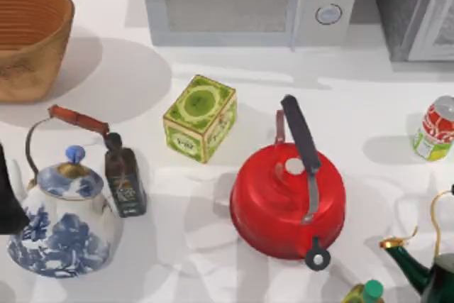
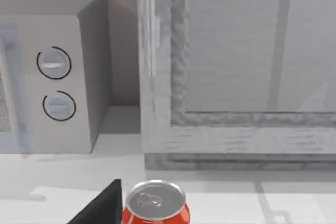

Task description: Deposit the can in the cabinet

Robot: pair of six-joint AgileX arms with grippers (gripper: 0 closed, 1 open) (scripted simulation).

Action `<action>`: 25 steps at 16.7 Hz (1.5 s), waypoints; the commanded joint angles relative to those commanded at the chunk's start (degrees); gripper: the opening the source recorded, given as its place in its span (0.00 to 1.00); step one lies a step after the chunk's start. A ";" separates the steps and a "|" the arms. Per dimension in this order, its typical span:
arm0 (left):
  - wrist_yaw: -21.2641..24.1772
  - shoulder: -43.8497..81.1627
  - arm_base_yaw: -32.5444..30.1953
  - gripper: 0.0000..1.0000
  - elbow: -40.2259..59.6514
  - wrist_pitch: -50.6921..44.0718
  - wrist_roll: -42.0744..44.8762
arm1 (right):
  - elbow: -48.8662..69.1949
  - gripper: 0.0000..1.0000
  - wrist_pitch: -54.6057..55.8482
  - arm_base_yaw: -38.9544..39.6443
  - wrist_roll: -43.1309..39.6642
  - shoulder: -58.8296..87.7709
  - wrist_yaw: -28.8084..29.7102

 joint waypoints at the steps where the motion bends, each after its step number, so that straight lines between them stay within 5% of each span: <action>1: 0.00 0.00 0.00 1.00 0.00 0.00 0.00 | 0.01 1.00 0.00 0.00 0.00 0.00 0.00; 8: 0.00 0.00 0.00 1.00 0.00 0.00 0.00 | 8.30 1.00 0.66 0.24 2.56 12.11 -0.54; 20: 0.00 0.00 0.00 1.00 0.00 0.00 0.00 | 32.02 1.00 4.65 6.19 8.93 71.09 3.39; 25: 0.00 0.00 0.00 1.00 0.00 0.00 0.00 | 34.40 1.00 4.63 8.98 7.79 84.13 6.80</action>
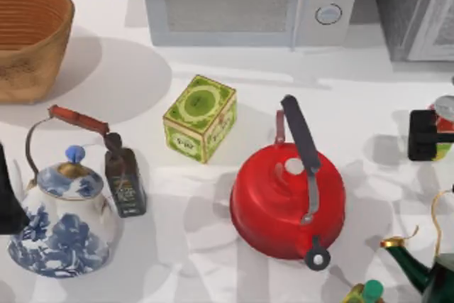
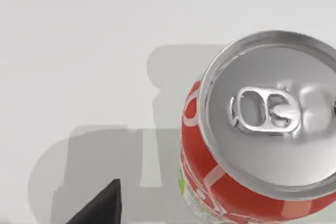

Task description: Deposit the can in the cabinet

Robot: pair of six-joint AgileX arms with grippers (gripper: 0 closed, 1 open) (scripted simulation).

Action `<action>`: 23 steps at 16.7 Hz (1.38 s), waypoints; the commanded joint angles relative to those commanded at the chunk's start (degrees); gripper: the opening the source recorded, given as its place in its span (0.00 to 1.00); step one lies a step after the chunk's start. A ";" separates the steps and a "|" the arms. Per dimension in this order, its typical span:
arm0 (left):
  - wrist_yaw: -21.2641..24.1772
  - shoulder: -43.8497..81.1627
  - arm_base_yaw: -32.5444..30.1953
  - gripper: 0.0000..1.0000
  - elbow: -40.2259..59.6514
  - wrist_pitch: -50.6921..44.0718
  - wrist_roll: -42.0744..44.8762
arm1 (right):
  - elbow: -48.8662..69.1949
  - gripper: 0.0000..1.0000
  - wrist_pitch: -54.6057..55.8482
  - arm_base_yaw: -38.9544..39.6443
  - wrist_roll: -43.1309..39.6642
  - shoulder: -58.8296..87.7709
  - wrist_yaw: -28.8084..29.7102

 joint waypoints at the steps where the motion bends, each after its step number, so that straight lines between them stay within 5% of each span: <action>1: 0.00 0.00 0.00 1.00 0.00 0.00 0.00 | 0.07 1.00 -0.03 0.29 -0.12 0.77 0.30; 22: 0.00 0.00 0.00 1.00 0.00 0.00 0.00 | 5.03 1.00 11.89 -1.16 -1.07 17.73 -0.48; 23: 0.00 0.00 0.00 1.00 0.00 0.00 0.00 | 5.03 0.92 11.89 -1.16 -1.07 17.73 -0.48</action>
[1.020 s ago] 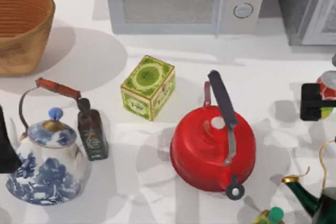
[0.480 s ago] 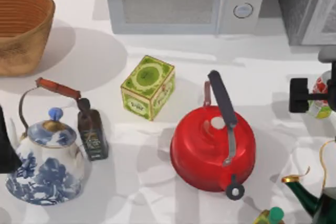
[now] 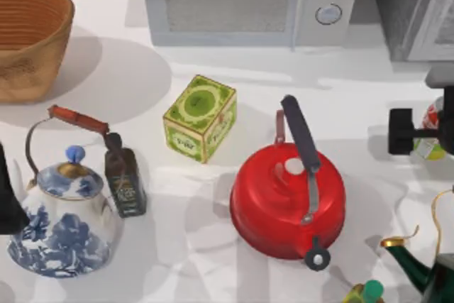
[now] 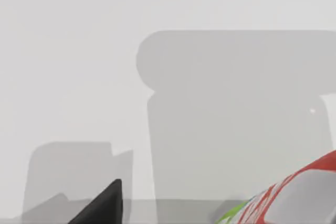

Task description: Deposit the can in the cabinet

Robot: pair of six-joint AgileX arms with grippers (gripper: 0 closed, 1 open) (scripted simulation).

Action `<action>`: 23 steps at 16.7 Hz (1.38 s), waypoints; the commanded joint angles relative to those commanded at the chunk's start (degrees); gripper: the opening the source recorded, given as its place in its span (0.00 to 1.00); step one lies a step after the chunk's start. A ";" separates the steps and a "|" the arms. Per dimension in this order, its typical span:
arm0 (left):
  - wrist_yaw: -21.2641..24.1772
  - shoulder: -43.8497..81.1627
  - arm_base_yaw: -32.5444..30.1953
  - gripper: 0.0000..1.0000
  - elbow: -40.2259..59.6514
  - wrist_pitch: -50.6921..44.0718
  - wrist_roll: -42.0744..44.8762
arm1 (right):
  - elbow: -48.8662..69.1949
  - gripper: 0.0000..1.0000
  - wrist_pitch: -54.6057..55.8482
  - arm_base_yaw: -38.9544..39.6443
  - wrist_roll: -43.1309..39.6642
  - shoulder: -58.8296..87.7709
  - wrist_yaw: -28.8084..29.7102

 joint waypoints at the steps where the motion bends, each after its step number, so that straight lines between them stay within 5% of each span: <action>1: 0.00 0.00 0.00 1.00 0.00 0.00 0.00 | 0.00 0.85 0.00 0.00 0.00 0.00 0.00; 12: 0.00 0.00 0.00 1.00 0.00 0.00 0.00 | 0.00 0.02 0.00 0.00 0.00 0.00 0.00; 23: 0.00 0.00 0.00 1.00 0.00 0.00 0.00 | 0.43 0.00 -0.80 0.07 0.07 -0.35 0.00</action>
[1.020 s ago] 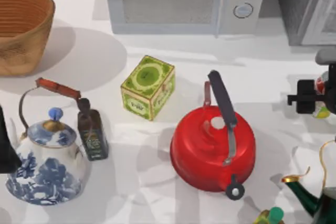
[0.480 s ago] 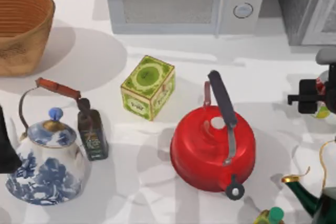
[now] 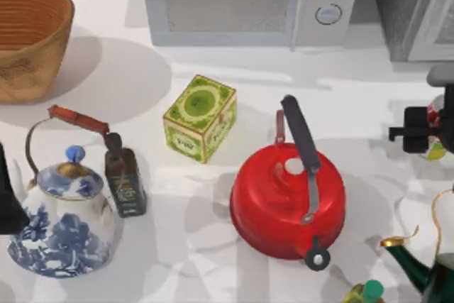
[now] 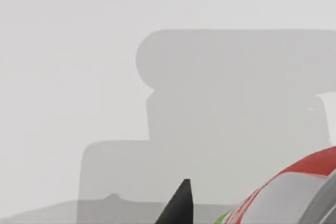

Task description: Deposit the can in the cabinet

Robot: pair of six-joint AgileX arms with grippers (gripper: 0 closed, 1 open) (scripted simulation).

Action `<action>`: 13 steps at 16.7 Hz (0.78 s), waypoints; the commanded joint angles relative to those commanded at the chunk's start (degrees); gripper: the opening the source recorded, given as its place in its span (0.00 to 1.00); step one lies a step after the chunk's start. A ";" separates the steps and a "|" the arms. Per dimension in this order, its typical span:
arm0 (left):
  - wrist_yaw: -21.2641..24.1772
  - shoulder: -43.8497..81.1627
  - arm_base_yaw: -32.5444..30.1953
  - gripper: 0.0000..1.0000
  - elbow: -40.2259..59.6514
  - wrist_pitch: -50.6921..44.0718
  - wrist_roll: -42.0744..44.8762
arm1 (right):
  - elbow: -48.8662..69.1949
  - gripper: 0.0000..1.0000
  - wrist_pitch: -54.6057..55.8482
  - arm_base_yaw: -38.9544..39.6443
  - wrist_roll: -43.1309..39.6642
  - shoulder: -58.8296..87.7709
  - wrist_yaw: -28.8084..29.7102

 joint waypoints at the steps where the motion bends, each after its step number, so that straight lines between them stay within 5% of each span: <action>1: 0.00 0.00 0.00 1.00 0.00 0.00 0.00 | 0.67 0.00 -1.23 0.00 0.00 -0.45 -0.01; 13: 0.00 0.00 0.00 1.00 0.00 0.00 0.00 | 17.98 0.00 -33.42 -0.16 -0.28 -15.23 -0.29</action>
